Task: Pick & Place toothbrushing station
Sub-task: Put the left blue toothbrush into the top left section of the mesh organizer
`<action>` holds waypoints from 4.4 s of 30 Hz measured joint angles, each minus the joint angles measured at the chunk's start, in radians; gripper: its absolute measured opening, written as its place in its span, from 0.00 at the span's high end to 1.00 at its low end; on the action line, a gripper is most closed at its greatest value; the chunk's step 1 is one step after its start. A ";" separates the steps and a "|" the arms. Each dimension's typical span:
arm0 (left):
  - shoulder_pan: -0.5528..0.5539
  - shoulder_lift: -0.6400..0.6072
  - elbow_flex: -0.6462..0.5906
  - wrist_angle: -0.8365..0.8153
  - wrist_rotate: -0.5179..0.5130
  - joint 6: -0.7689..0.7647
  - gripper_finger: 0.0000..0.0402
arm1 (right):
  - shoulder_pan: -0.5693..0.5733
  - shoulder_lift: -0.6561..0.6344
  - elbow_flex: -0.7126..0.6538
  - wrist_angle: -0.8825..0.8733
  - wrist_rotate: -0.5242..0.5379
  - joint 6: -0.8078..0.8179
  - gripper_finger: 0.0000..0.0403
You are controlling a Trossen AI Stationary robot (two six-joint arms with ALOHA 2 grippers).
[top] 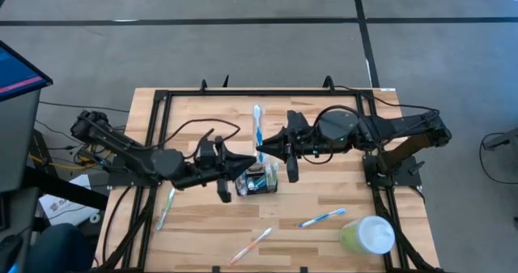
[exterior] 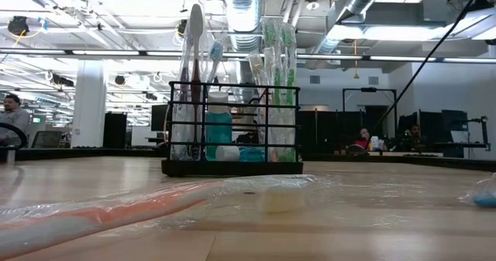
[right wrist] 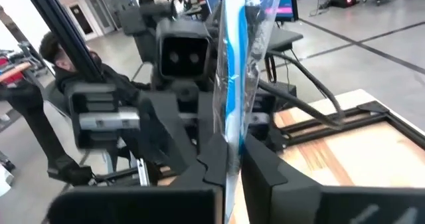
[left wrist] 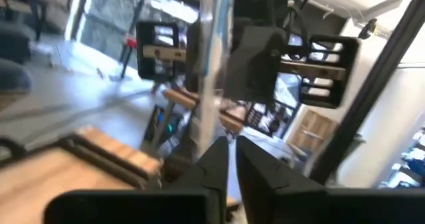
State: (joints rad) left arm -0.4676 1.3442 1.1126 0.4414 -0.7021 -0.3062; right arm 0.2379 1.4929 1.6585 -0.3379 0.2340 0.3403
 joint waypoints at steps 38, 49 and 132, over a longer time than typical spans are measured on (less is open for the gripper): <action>0.183 -0.010 0.000 -0.081 0.265 -0.223 0.56 | 0.027 0.063 0.008 -0.352 -0.053 0.116 0.96; 0.181 -0.010 0.000 -0.082 0.283 -0.222 0.67 | 0.027 0.058 0.008 -0.351 -0.050 0.106 0.96; 0.153 -0.045 -0.528 -0.076 0.134 0.109 0.98 | 0.013 0.066 0.194 -0.234 -0.049 0.184 0.04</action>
State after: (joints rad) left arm -0.3141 1.2995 0.5843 0.3657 -0.5683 -0.1968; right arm 0.2512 1.5593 1.8523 -0.5724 0.1848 0.5240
